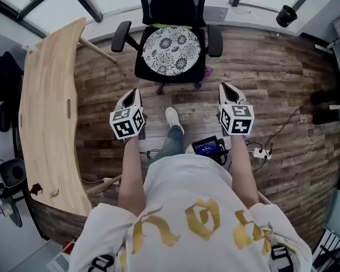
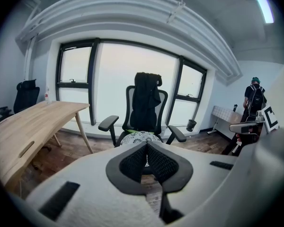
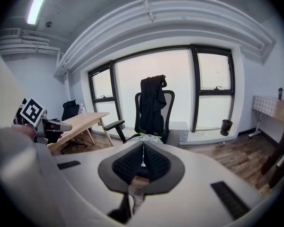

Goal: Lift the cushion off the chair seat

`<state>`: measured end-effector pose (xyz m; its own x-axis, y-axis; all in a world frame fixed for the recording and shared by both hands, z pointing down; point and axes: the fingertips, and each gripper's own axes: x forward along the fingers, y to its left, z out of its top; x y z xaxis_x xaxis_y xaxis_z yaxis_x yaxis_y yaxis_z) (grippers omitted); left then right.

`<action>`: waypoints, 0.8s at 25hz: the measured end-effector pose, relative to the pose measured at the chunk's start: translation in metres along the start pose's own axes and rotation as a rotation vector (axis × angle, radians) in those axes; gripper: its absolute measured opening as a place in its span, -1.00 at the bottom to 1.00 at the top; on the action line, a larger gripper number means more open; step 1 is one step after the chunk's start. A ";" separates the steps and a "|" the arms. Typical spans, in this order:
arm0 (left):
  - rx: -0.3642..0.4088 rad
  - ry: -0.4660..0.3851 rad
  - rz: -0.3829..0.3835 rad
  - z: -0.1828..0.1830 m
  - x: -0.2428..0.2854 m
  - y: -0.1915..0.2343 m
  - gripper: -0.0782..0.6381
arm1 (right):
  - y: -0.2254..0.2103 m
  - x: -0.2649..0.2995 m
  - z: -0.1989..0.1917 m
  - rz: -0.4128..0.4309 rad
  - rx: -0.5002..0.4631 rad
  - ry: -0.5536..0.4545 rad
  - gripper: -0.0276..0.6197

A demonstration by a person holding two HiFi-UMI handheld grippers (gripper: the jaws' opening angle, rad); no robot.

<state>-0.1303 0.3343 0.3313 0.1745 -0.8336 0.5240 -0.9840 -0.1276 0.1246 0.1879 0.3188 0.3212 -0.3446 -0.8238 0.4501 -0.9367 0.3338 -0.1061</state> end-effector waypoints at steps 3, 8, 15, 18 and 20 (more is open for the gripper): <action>-0.007 0.017 -0.007 0.007 0.038 0.008 -0.75 | -0.010 0.032 0.000 -0.001 0.011 0.040 -0.88; -0.001 0.070 -0.013 0.026 0.110 0.027 -0.75 | -0.025 0.097 0.014 -0.005 0.039 0.092 -0.88; 0.001 0.142 -0.042 0.050 0.202 0.068 -0.75 | -0.028 0.199 0.037 0.009 0.073 0.140 -0.88; -0.006 0.132 -0.068 0.061 0.232 0.080 -0.75 | -0.036 0.226 0.037 -0.045 0.075 0.175 -0.88; -0.003 0.143 -0.088 0.064 0.247 0.081 -0.75 | -0.039 0.235 0.036 -0.053 0.076 0.198 -0.88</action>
<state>-0.1696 0.0832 0.4171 0.2640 -0.7343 0.6254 -0.9645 -0.1951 0.1780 0.1412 0.0956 0.3995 -0.2829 -0.7304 0.6216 -0.9577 0.2513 -0.1406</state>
